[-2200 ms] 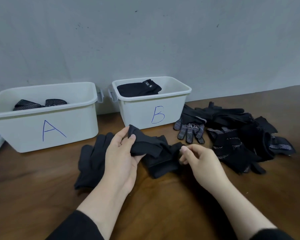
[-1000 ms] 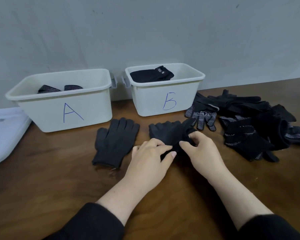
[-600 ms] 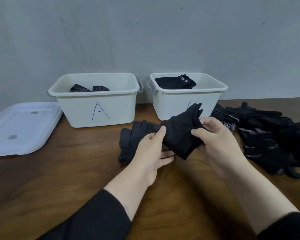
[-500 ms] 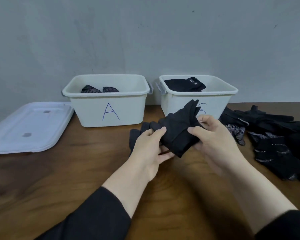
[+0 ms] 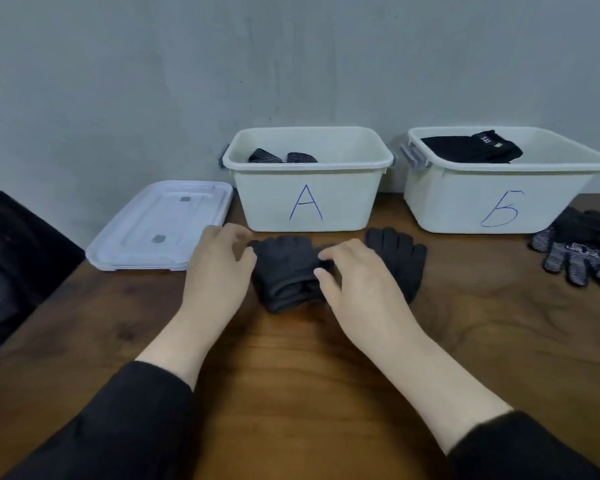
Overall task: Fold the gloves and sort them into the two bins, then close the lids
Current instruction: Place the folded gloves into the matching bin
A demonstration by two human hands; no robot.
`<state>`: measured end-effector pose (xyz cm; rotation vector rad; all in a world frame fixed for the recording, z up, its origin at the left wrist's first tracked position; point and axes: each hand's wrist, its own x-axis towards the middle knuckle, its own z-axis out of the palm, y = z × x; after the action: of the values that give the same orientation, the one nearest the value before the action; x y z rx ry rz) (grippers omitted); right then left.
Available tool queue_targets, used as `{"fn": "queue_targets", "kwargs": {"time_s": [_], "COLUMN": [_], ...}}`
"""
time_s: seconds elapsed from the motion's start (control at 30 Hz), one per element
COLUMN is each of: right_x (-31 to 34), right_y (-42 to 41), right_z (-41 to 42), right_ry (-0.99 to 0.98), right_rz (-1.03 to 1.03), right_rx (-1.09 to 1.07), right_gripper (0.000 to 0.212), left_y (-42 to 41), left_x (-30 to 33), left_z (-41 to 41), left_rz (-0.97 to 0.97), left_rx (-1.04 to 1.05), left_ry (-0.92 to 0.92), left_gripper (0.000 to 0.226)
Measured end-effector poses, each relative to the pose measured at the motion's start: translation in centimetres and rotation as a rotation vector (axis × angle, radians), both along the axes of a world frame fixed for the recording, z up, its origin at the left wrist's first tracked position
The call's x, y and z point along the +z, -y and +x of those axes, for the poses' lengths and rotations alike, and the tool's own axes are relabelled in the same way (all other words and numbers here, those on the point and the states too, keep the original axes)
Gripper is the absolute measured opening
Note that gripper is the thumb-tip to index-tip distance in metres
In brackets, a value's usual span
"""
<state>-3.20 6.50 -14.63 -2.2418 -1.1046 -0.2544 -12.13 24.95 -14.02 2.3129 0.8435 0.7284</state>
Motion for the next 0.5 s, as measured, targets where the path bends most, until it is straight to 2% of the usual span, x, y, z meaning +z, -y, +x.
{"fn": "queue_targets", "kwargs": {"time_s": [0.07,0.2,0.3,0.4,0.5], "right_x": [-1.8,-3.5,-3.9,-2.7,-1.1], "right_y": [-0.5,-0.7,-0.7,0.0,2.5], "right_z": [-0.7,-0.4,-0.5,-0.7,0.5], "right_ry": [0.130,0.245,0.219,0.143,0.127], "right_rz": [-0.093,-0.106,-0.074,-0.032,0.100], "right_rx": [0.081,0.100,0.114,0.135,0.085], "right_gripper": [0.023,0.015,0.023,0.030,0.031], "left_y": [0.0,0.5,0.8,1.1,2.8], "left_x": [-0.8,-1.1,-1.1,-0.9,-0.3], "left_z": [0.1,0.7,0.6,0.7,1.1], "left_rz": [0.039,0.079,0.093,0.135,0.234], "left_rx": [-0.104,-0.204,-0.216,-0.181,-0.200], "left_ry": [-0.003,-0.190,-0.241,-0.227,-0.022], "left_gripper": [0.011,0.036,0.046,0.043,0.033]}}
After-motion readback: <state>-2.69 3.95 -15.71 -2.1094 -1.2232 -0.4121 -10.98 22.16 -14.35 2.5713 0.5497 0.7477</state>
